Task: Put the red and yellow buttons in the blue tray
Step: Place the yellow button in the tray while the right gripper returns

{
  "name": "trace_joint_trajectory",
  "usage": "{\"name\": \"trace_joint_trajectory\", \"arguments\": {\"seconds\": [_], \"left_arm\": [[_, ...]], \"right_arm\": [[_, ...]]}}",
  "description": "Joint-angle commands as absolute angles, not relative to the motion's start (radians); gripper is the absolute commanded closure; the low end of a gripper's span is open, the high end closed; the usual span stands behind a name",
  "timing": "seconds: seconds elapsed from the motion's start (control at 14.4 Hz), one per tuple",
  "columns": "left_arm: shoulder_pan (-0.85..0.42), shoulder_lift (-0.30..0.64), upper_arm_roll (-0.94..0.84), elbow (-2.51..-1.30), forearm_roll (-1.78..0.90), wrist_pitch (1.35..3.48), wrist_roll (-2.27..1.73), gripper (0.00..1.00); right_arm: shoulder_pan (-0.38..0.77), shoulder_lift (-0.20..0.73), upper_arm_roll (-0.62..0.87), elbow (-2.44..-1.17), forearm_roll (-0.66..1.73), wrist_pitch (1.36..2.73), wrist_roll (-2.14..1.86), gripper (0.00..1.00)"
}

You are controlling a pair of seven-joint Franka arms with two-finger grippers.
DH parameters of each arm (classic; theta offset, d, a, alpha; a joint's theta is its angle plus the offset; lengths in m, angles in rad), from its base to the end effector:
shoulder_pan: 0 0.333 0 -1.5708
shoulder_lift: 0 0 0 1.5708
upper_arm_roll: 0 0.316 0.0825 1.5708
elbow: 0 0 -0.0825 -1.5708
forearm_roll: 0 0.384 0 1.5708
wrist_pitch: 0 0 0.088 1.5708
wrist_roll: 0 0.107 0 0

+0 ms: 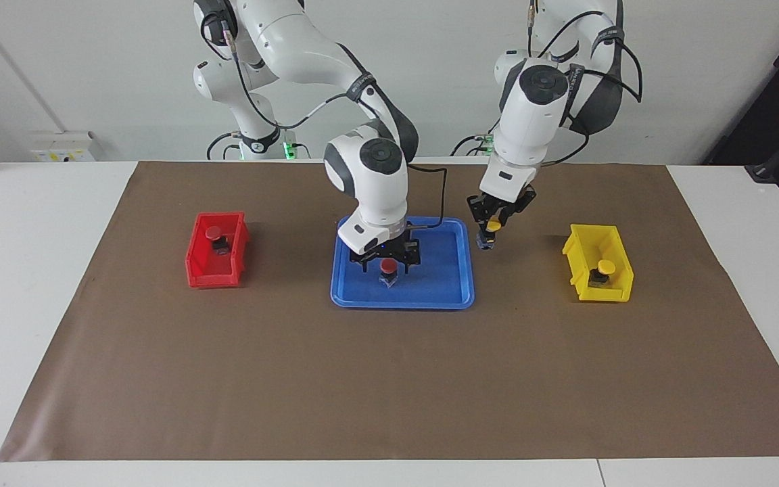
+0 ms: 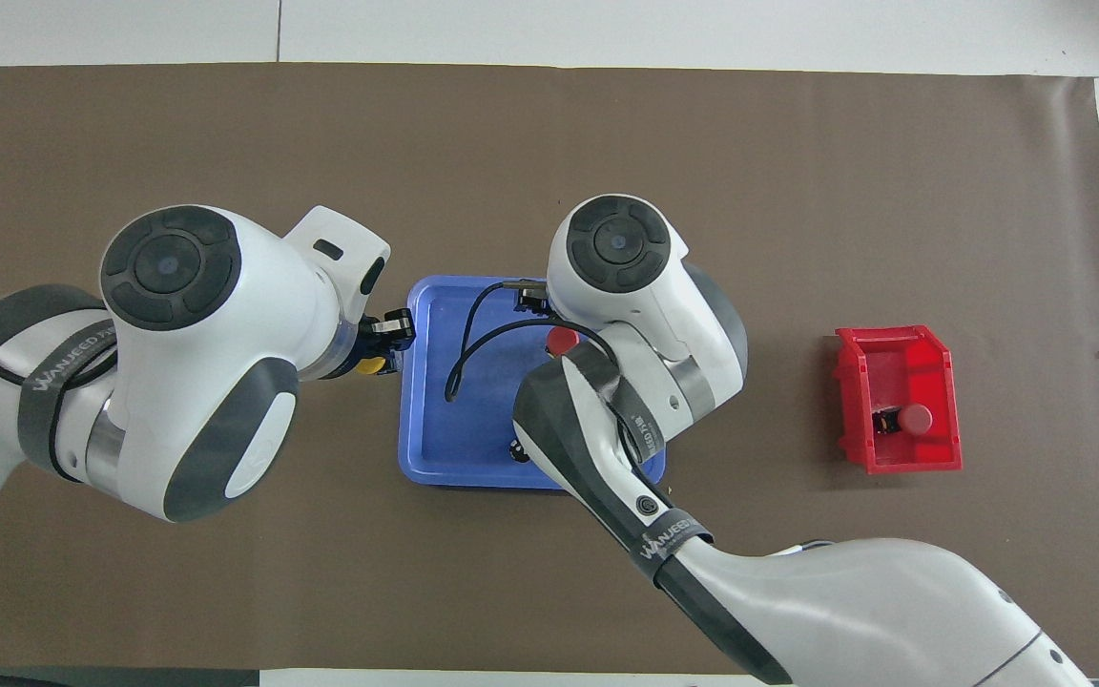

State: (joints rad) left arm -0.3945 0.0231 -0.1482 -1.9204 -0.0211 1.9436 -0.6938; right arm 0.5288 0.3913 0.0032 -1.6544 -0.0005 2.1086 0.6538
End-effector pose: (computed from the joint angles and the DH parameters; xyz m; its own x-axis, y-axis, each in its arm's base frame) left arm 0.4837 -0.2928 0.4772 0.9873 0.1580 -0.0145 0.1583 -0.9872 0.0179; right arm 0.5780 0.3399 0.3902 0.9913 -0.1223 0.0494 -0.1205 -0.9920 -0.0389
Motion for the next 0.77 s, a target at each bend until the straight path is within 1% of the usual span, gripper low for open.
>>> {"name": "trace_joint_trajectory", "arguments": {"seconds": [0.0, 0.14, 0.21, 0.35, 0.42, 0.49, 0.56, 0.63, 0.7], "left_arm": [[-0.463, 0.107, -0.133, -1.839, -0.034, 1.957, -0.759, 0.98], [-0.497, 0.132, -0.132, -1.836, -0.040, 2.003, -0.805, 0.98], [-0.526, 0.170, -0.130, -1.823, -0.037, 2.016, -0.827, 0.98], [-0.543, 0.248, -0.130, -1.752, -0.029, 2.016, -0.841, 0.98], [-0.543, 0.276, -0.130, -1.734, -0.020, 2.017, -0.841, 0.98], [-0.549, 0.310, -0.130, -1.708, -0.005, 2.008, -0.841, 0.98], [-0.569, 0.354, -0.129, -1.678, 0.015, 2.002, -0.841, 0.98], [-0.593, 0.391, -0.126, -1.655, 0.024, 1.994, -0.841, 0.98], [-0.595, 0.405, -0.126, -1.651, 0.028, 1.991, -0.841, 0.98]], "right_arm": [[0.395, 0.264, 0.017, -1.692, -0.006, 2.024, 0.511, 0.00], [0.300, 0.197, 0.017, -1.721, -0.005, 1.946, 0.398, 0.00], [0.251, 0.158, 0.017, -1.758, -0.003, 1.919, 0.343, 0.00], [0.145, 0.082, 0.018, -1.871, 0.009, 1.931, 0.220, 0.00], [0.071, 0.049, 0.018, -1.929, 0.015, 1.940, 0.133, 0.00], [0.017, 0.032, 0.018, -1.968, 0.021, 1.951, 0.064, 0.00], [-0.020, 0.019, 0.018, -2.005, 0.021, 1.968, 0.019, 0.01], [-0.040, 0.005, 0.018, -2.040, 0.021, 1.982, -0.004, 0.03], [-0.047, -0.009, 0.018, -2.072, 0.021, 1.985, -0.033, 0.07]]}}
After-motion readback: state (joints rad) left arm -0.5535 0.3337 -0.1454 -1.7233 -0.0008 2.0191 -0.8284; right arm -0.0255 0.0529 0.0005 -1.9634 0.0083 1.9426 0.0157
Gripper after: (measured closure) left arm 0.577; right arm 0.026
